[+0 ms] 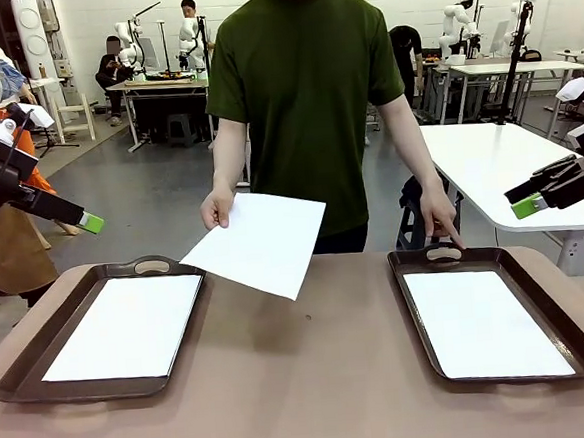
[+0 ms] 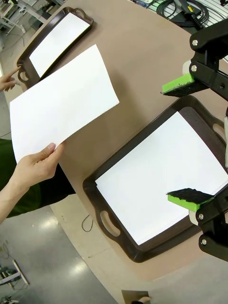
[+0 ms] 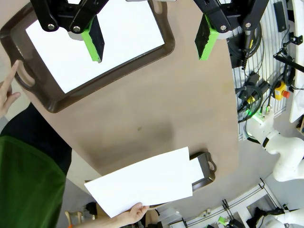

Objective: Sort the A4 documents.
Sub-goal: Receive the A4 Paper.

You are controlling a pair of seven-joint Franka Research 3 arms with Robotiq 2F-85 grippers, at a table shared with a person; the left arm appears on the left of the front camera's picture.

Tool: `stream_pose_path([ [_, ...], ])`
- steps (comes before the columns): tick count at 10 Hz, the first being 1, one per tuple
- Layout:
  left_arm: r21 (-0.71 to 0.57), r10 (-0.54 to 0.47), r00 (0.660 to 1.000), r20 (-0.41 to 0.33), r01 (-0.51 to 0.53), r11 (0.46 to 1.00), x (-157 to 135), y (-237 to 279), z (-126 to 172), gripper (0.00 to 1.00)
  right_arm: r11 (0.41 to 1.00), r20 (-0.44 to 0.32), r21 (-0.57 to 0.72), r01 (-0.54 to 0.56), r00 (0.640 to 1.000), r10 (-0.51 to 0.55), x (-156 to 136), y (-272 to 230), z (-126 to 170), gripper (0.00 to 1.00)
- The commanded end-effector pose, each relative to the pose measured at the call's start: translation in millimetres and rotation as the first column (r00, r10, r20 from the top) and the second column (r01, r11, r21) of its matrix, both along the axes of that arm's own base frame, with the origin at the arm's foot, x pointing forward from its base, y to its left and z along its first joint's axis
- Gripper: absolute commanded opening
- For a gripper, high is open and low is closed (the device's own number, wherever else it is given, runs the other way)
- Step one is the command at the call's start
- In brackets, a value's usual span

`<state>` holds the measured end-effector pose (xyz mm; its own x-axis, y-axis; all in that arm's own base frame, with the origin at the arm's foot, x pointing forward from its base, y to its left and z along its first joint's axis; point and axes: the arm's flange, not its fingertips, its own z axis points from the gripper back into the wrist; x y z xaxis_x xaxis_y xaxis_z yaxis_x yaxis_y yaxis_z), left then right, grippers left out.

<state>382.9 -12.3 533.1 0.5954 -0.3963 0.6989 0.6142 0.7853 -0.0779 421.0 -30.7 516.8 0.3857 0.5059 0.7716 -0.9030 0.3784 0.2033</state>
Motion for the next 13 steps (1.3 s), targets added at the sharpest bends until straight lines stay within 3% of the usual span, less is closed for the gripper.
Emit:
stream_pose_path([
  [1, 0.007, -0.016, 1.0, 0.009, 0.015, 1.0, -0.5, 0.2, -2.3, 1.0, 1.0, 0.015, 0.021, -0.008, 1.0, 0.008, 0.4, 1.0, -1.1, 1.0],
  [3, 0.007, -0.016, 1.0, 0.009, 0.015, 1.0, -0.5, 0.2, -2.3, 1.0, 1.0, 0.0, 0.0, 0.0, 1.0, 0.0, 0.0, 0.0, 0.0, 1.0],
  [4, 0.007, -0.016, 1.0, 0.009, 0.015, 1.0, -0.5, 0.2, -2.3, 1.0, 0.994, -0.053, 0.106, -0.029, 0.998, 0.035, 10.2, -3.4, -11.1, 1.0],
  [5, 0.007, -0.016, 1.0, 0.009, 0.015, 1.0, -0.5, 0.2, -2.3, 1.0, 0.951, -0.111, 0.306, -0.04, 0.991, 0.078, 20.7, -1.2, -29.6, 1.0],
  [7, 0.007, -0.016, 1.0, 0.009, 0.015, 1.0, -0.5, 0.2, -2.3, 1.0, 0.852, -0.189, 0.524, 0.029, 0.978, 0.083, 36.4, 12.5, -62.5, 1.0],
  [10, 0.007, -0.016, 1.0, 0.009, 0.015, 1.0, -0.5, 0.2, -2.3, 1.0, 0.694, -0.291, 0.707, 0.137, 0.95, 0.109, 60.9, 48.1, -103.2, 1.0],
  [13, 0.007, -0.016, 1.0, 0.009, 0.015, 1.0, -0.5, 0.2, -2.3, 1.0, 0.596, -0.417, 0.774, 0.215, 0.881, 0.225, 80.5, 87.1, -142.9, 1.0],
])
